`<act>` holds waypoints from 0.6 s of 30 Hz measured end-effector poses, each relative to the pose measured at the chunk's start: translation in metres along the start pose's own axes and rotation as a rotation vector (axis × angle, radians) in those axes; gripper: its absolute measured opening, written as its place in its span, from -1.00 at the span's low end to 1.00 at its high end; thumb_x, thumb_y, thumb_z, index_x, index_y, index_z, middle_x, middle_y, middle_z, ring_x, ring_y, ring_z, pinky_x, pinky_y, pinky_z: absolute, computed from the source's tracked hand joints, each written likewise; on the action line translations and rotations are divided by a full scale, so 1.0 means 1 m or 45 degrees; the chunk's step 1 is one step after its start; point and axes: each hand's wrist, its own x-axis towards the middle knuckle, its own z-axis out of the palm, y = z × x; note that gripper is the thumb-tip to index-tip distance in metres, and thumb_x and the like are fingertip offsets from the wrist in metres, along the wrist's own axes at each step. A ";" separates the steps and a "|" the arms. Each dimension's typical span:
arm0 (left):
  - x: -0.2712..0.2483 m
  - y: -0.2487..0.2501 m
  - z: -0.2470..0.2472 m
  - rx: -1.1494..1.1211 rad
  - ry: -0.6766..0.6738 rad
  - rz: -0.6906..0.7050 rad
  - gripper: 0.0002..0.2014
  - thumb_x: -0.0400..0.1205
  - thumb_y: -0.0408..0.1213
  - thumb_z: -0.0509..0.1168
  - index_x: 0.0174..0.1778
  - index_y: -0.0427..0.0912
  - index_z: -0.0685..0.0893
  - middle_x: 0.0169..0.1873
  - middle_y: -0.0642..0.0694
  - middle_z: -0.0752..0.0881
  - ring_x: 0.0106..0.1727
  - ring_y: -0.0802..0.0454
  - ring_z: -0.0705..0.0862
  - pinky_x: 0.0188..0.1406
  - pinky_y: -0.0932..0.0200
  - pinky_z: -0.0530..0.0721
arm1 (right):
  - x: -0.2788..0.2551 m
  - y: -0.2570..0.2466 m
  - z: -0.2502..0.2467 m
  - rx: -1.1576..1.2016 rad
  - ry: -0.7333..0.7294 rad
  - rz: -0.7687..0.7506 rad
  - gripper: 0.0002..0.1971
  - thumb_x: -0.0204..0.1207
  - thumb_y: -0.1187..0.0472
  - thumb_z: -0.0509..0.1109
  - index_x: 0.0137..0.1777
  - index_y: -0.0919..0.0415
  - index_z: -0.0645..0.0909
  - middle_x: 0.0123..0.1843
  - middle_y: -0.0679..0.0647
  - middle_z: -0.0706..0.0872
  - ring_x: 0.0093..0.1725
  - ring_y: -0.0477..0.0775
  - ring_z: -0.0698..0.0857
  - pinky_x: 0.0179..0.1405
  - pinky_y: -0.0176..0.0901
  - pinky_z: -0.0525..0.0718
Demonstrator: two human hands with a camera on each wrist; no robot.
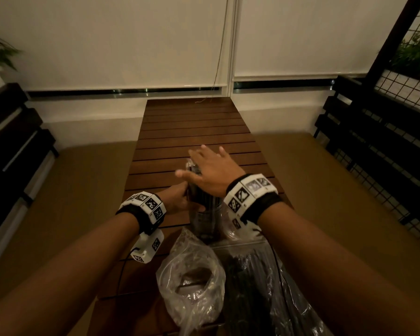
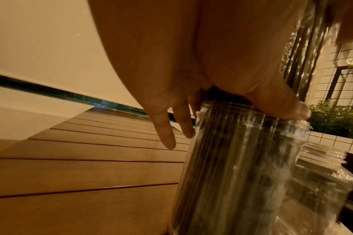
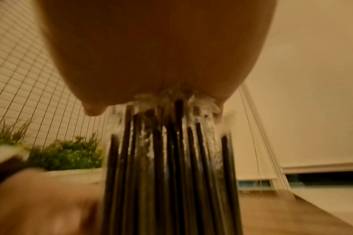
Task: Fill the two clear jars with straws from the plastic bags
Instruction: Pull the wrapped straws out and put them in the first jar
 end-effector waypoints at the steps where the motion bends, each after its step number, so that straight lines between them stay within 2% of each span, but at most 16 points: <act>1: 0.000 -0.002 0.000 0.031 0.000 0.001 -0.23 0.33 0.11 0.51 0.47 -0.02 0.48 0.40 -0.01 0.59 0.39 0.02 0.58 0.39 -0.11 0.61 | -0.002 0.001 0.009 0.004 -0.009 0.019 -0.12 0.57 -0.51 -0.04 0.74 0.03 0.09 0.78 0.03 0.13 0.78 0.07 -0.01 0.72 0.39 -0.12; 3: 0.002 -0.005 0.000 0.082 0.008 0.027 -0.26 0.34 0.11 0.48 0.45 -0.04 0.51 0.37 -0.03 0.61 0.36 -0.01 0.60 0.37 -0.09 0.62 | -0.003 0.000 0.017 0.035 0.035 0.041 -0.15 0.53 -0.54 0.00 0.71 -0.06 0.17 0.75 0.00 0.22 0.77 0.11 0.06 0.67 0.49 0.00; 5: -0.003 0.004 0.000 0.100 0.021 0.033 -0.28 0.41 -0.02 0.50 0.49 -0.08 0.46 0.40 -0.02 0.56 0.41 -0.07 0.56 0.35 -0.01 0.59 | 0.000 -0.002 0.015 0.066 0.102 0.044 -0.22 0.51 -0.55 0.03 0.63 -0.13 0.29 0.67 0.04 0.37 0.70 0.17 0.24 0.58 0.51 0.17; 7: -0.002 0.006 0.000 0.055 -0.014 0.042 -0.25 0.48 -0.16 0.51 0.57 -0.10 0.34 0.46 -0.04 0.50 0.46 -0.07 0.51 0.37 -0.01 0.58 | 0.002 -0.004 0.012 0.137 0.183 0.078 -0.31 0.52 -0.52 0.07 0.56 -0.19 0.39 0.61 0.05 0.45 0.61 0.20 0.36 0.50 0.49 0.28; 9: -0.001 0.007 0.001 0.017 -0.012 0.072 -0.13 0.48 -0.21 0.53 0.64 -0.14 0.19 0.54 -0.10 0.41 0.47 0.00 0.46 0.37 0.05 0.55 | 0.003 -0.005 0.014 0.185 0.213 0.137 -0.45 0.59 -0.39 0.13 0.46 -0.14 0.50 0.52 0.09 0.50 0.50 0.26 0.45 0.43 0.42 0.43; 11: -0.002 0.009 0.001 0.021 0.000 0.062 0.00 0.40 -0.09 0.57 0.65 -0.17 0.13 0.55 -0.13 0.40 0.45 0.03 0.46 0.37 0.06 0.56 | 0.003 -0.009 0.019 0.236 0.241 0.154 -0.65 0.65 -0.19 0.19 0.24 -0.01 0.60 0.24 0.11 0.59 0.27 0.27 0.58 0.24 0.23 0.61; 13: -0.005 0.011 0.001 0.007 0.007 0.035 0.15 0.23 0.12 0.54 0.66 -0.12 0.08 0.55 -0.12 0.42 0.48 -0.06 0.48 0.43 -0.12 0.57 | 0.004 -0.012 0.019 0.288 0.297 0.133 -0.75 0.64 -0.08 0.23 0.09 0.03 0.62 0.01 0.04 0.55 0.10 0.19 0.60 0.11 0.14 0.66; 14: -0.005 0.009 0.001 -0.018 0.013 0.032 0.16 0.23 0.12 0.55 0.67 -0.10 0.05 0.55 -0.11 0.41 0.50 -0.09 0.47 0.45 -0.15 0.56 | 0.004 -0.013 0.017 0.302 0.338 0.122 -0.77 0.64 -0.06 0.25 0.08 0.04 0.63 -0.03 0.02 0.53 0.07 0.17 0.59 0.09 0.12 0.65; 16: -0.006 0.008 0.001 -0.083 0.014 0.006 0.08 0.36 -0.05 0.58 0.66 -0.07 0.02 0.56 -0.10 0.39 0.53 -0.09 0.43 0.47 -0.08 0.52 | 0.004 -0.013 0.014 0.306 0.435 0.110 -0.76 0.66 -0.06 0.25 0.10 0.04 0.64 -0.02 0.00 0.56 0.07 0.13 0.59 0.08 0.07 0.62; 18: -0.005 0.006 0.001 -0.147 0.009 -0.011 -0.03 0.46 -0.22 0.55 0.66 -0.07 0.05 0.56 -0.09 0.40 0.54 -0.08 0.42 0.43 0.00 0.51 | 0.002 -0.011 0.017 0.288 0.494 0.105 -0.73 0.67 -0.09 0.23 0.16 0.04 0.63 0.08 0.02 0.60 0.11 0.11 0.59 0.12 0.08 0.61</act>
